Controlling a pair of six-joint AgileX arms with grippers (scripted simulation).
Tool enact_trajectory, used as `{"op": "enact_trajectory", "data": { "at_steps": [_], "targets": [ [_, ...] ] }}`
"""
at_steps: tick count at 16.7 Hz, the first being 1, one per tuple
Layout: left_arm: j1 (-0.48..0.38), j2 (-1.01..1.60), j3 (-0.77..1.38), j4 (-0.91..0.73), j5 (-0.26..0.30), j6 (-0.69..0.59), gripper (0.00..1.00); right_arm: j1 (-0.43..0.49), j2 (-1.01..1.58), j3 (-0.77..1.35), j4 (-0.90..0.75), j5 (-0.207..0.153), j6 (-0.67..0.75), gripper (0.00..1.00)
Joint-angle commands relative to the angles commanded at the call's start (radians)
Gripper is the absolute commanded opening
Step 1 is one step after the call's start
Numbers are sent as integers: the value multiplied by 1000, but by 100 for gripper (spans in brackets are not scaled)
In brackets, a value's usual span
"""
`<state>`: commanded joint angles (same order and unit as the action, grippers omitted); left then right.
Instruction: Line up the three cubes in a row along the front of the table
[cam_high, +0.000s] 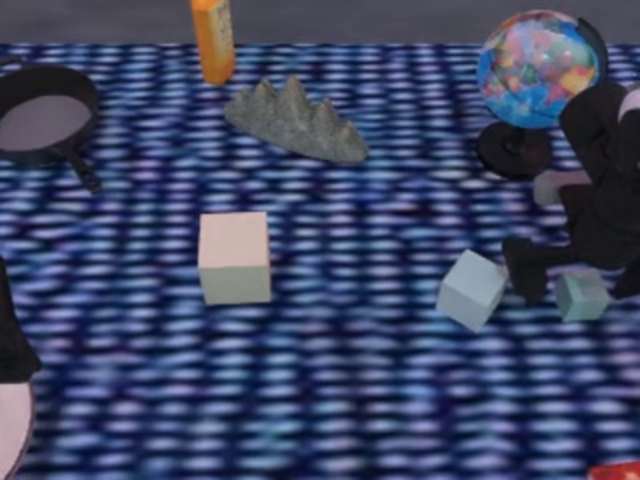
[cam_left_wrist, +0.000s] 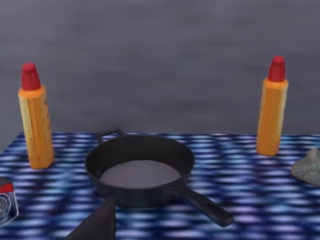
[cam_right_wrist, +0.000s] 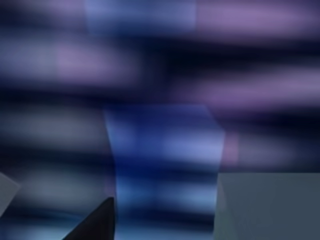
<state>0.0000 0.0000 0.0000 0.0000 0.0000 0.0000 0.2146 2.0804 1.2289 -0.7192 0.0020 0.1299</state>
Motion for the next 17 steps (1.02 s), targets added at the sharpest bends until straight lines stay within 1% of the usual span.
{"op": "enact_trajectory", "data": {
  "at_steps": [12,13,17],
  "targets": [
    [0,0,0,0,0,0,100,0,0,0,0,0,0,2],
    [0,0,0,0,0,0,100,0,0,0,0,0,0,0],
    [0,0,0,0,0,0,100,0,0,0,0,0,0,0]
  ]
}}
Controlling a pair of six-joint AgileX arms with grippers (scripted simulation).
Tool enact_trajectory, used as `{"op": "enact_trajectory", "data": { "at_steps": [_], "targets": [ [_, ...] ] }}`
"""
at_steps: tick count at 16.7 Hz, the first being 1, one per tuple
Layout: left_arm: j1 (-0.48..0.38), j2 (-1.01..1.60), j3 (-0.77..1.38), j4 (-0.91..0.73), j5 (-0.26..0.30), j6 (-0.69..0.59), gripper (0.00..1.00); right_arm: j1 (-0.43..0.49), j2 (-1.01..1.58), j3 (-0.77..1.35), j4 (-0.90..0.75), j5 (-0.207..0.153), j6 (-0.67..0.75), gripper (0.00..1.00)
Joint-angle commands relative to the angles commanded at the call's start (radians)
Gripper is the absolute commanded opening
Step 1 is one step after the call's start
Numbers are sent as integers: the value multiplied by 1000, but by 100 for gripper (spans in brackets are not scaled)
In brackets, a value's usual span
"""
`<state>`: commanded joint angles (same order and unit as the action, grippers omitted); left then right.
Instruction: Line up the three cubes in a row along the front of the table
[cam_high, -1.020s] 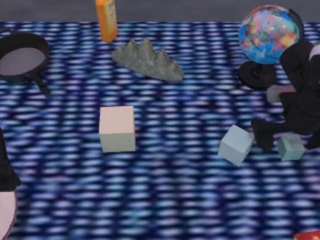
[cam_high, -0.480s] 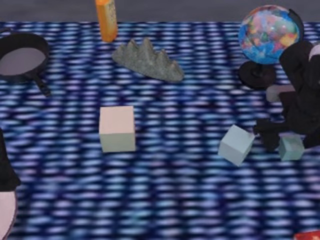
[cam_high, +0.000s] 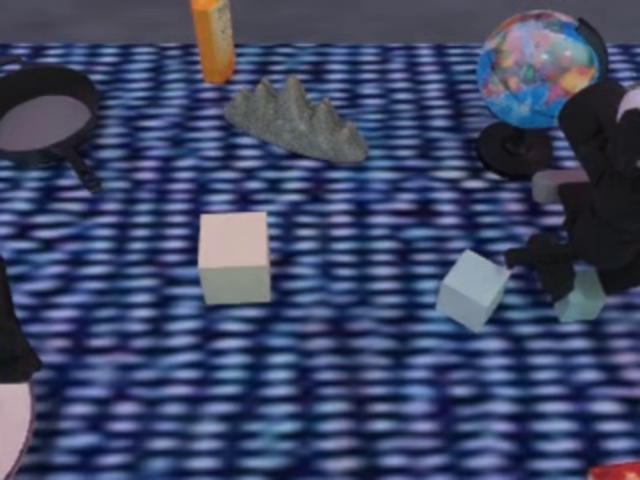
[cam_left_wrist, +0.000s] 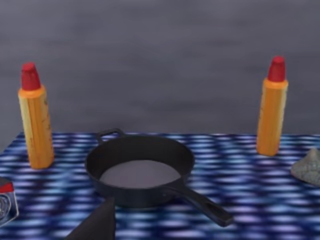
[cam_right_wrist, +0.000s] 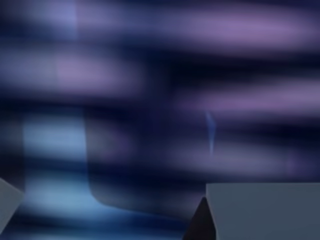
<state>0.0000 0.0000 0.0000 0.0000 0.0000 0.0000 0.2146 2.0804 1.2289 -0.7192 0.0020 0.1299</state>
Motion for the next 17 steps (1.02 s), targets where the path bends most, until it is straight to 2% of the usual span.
{"op": "enact_trajectory", "data": {
  "at_steps": [6,12,17],
  "targets": [
    [0,0,0,0,0,0,100,0,-47,31,-35,5,-3,0],
    [0,0,0,0,0,0,100,5,-132,143,-246,4,-4,0],
    [0,0,0,0,0,0,100,2,-147,159,-269,4,-4,0]
  ]
}}
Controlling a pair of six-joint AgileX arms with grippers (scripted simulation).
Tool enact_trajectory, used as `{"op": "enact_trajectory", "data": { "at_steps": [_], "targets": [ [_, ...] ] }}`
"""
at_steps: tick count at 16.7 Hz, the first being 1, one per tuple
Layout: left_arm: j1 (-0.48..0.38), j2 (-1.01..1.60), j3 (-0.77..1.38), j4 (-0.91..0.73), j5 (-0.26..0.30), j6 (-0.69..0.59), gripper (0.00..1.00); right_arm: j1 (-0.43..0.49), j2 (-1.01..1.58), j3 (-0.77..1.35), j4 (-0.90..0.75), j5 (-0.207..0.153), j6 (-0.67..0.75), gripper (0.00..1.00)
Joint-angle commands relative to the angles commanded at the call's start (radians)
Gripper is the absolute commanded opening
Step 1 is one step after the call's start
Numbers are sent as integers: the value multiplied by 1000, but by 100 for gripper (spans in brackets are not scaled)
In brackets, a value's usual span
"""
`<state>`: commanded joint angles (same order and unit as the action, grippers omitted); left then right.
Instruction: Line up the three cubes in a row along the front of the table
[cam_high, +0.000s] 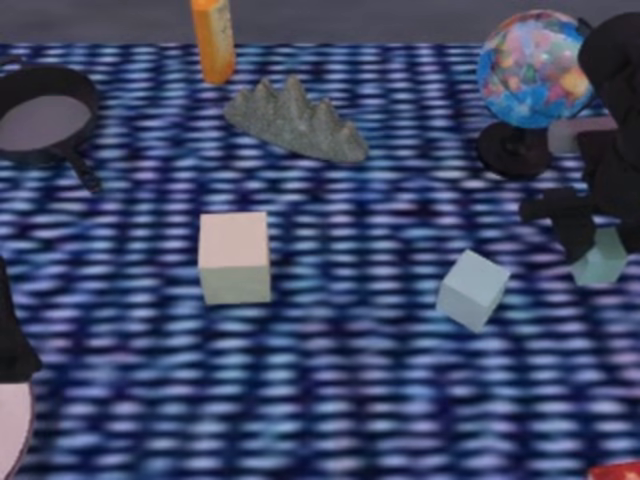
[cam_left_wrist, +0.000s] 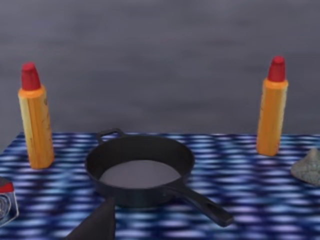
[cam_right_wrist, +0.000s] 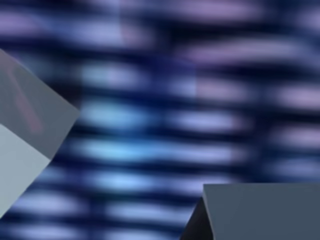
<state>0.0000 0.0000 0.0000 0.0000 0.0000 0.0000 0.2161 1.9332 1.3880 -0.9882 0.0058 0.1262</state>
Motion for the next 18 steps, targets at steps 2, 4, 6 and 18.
{"op": "enact_trajectory", "data": {
  "at_steps": [2,4,6,18],
  "targets": [
    [0,0,0,0,0,0,100,14,-2,-2,-3,1,15,0],
    [0,0,0,0,0,0,100,69,-15,-11,-9,4,72,0],
    [0,0,0,0,0,0,100,151,-41,-33,-18,7,168,0],
    [0,0,0,0,0,0,100,562,-204,-172,-42,27,664,0]
  ]
}}
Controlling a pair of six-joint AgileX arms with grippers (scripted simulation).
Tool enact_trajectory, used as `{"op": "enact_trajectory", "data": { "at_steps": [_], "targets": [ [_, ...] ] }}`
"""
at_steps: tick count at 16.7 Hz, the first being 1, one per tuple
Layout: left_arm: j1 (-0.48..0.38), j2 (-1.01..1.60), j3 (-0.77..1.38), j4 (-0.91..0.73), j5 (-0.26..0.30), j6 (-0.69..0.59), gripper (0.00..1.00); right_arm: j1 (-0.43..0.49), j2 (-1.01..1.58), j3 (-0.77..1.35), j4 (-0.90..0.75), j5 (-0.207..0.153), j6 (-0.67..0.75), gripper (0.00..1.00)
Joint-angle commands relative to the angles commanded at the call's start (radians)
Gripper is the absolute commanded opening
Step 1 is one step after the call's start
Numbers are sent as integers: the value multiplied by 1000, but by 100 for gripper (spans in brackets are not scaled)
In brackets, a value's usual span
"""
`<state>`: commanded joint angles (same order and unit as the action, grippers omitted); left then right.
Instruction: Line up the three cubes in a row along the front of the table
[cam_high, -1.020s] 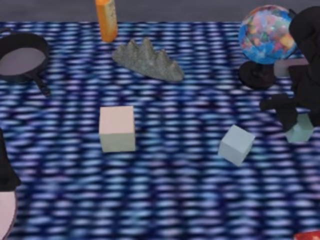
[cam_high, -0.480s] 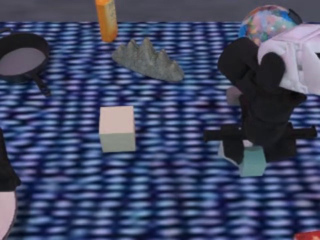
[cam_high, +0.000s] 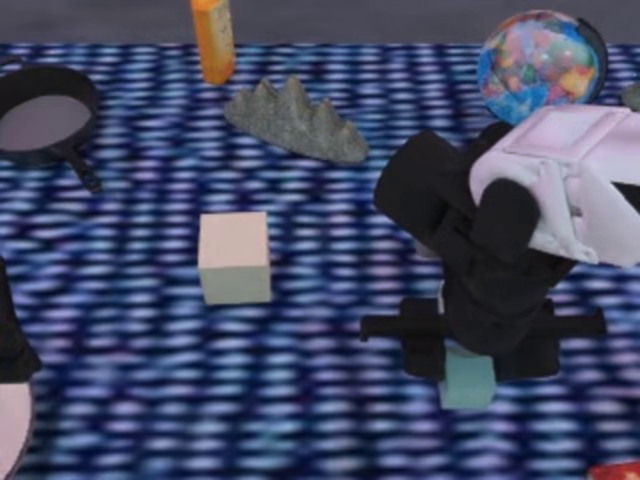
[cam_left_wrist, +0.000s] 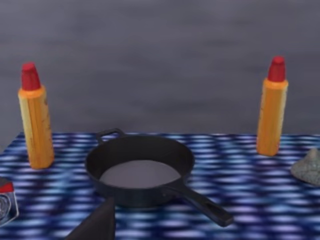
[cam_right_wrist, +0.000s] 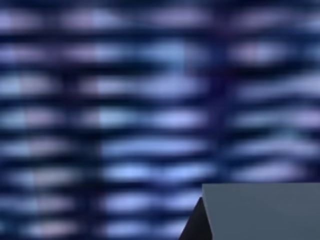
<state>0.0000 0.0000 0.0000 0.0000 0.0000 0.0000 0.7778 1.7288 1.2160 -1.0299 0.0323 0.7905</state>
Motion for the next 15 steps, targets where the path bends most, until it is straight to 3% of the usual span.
{"op": "enact_trajectory", "data": {
  "at_steps": [4,11,15],
  "targets": [
    [0,0,0,0,0,0,100,-3,10,-7,18,-1,0,0],
    [0,0,0,0,0,0,100,4,96,-152,249,-1,7,0],
    [0,0,0,0,0,0,100,6,107,-170,277,1,8,0]
  ]
}}
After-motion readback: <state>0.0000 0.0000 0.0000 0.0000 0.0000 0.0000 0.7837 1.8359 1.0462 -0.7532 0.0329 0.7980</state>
